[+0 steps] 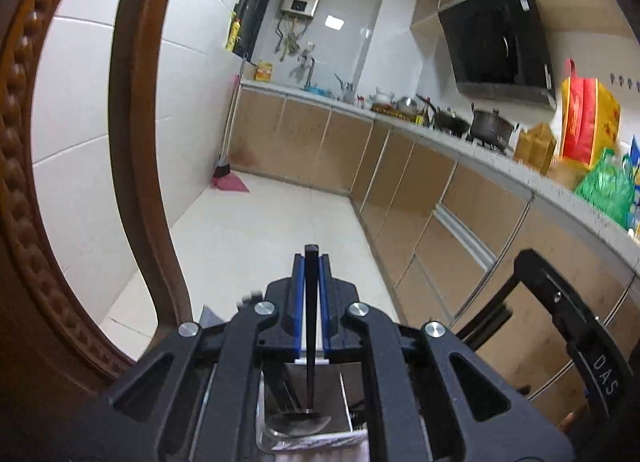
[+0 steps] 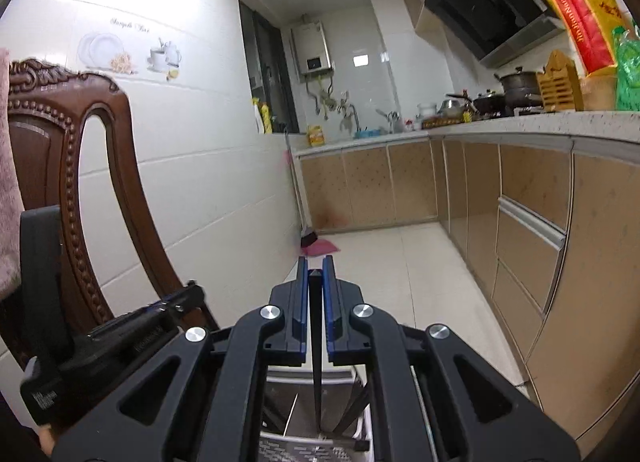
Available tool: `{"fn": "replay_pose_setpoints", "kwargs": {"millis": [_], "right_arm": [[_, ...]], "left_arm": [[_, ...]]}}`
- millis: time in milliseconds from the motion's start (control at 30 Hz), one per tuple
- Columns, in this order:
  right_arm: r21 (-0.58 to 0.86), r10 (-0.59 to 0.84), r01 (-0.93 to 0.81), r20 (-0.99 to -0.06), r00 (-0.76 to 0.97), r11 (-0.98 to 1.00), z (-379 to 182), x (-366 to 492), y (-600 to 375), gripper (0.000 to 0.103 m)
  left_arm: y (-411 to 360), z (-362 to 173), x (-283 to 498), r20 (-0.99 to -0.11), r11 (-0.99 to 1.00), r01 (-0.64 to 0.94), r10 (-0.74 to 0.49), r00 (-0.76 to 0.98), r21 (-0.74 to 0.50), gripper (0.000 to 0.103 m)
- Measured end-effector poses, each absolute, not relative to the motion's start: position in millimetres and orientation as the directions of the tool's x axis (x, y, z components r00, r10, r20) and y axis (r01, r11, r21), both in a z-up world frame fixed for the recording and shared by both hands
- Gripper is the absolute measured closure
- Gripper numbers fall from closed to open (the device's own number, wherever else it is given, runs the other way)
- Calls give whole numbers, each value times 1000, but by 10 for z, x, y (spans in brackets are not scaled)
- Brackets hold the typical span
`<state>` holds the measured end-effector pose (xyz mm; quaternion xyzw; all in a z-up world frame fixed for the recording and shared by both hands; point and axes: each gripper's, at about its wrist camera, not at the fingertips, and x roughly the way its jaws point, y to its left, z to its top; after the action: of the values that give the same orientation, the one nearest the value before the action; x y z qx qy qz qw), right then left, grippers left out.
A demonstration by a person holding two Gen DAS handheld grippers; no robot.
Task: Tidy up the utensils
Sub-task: 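Open both tools to release the chopsticks and withdraw from the caddy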
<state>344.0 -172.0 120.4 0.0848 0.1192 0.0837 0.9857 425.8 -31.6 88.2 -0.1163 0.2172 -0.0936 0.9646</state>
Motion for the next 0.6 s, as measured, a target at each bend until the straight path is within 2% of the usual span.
{"fn": "replay_pose_setpoints", "kwargs": {"millis": [100, 167, 200, 233, 367, 433, 467, 500, 600], "right_arm": [[193, 193, -145, -259, 946, 970, 1104, 3422, -1711, 94], [203, 196, -143, -269, 943, 969, 1102, 3357, -1746, 75], [216, 197, -141, -266, 944, 966, 1115, 3299, -1777, 51], [234, 196, -137, -252, 948, 963, 1144, 3198, -1823, 34], [282, 213, -149, -212, 954, 948, 1293, 2583, -2025, 18], [283, 207, -142, -217, 954, 948, 1300, 2254, -2076, 3], [282, 209, -143, -221, 953, 949, 1292, 2130, -2088, 3], [257, 201, -134, -255, 946, 957, 1262, 1949, -2076, 3], [222, 192, -113, -379, 905, 968, 1140, 1704, -2013, 3]], "left_arm": [[-320, 781, 4214, -427, 959, 121, -225, 876, -257, 94], [-269, 779, 4100, -440, 951, 135, -251, 862, -279, 81], [-250, 799, 4024, -439, 950, 137, -255, 862, -282, 57], [-199, 830, 3896, -428, 948, 140, -257, 867, -284, 34], [-13, 961, 3199, -388, 953, 181, -267, 882, -244, 19], [61, 961, 2782, -380, 956, 195, -268, 885, -221, 10], [85, 959, 2624, -382, 957, 195, -266, 885, -215, 8], [100, 951, 2493, -388, 958, 195, -264, 883, -208, 4], [110, 874, 2101, -424, 966, 177, -243, 873, -189, 4]]}}
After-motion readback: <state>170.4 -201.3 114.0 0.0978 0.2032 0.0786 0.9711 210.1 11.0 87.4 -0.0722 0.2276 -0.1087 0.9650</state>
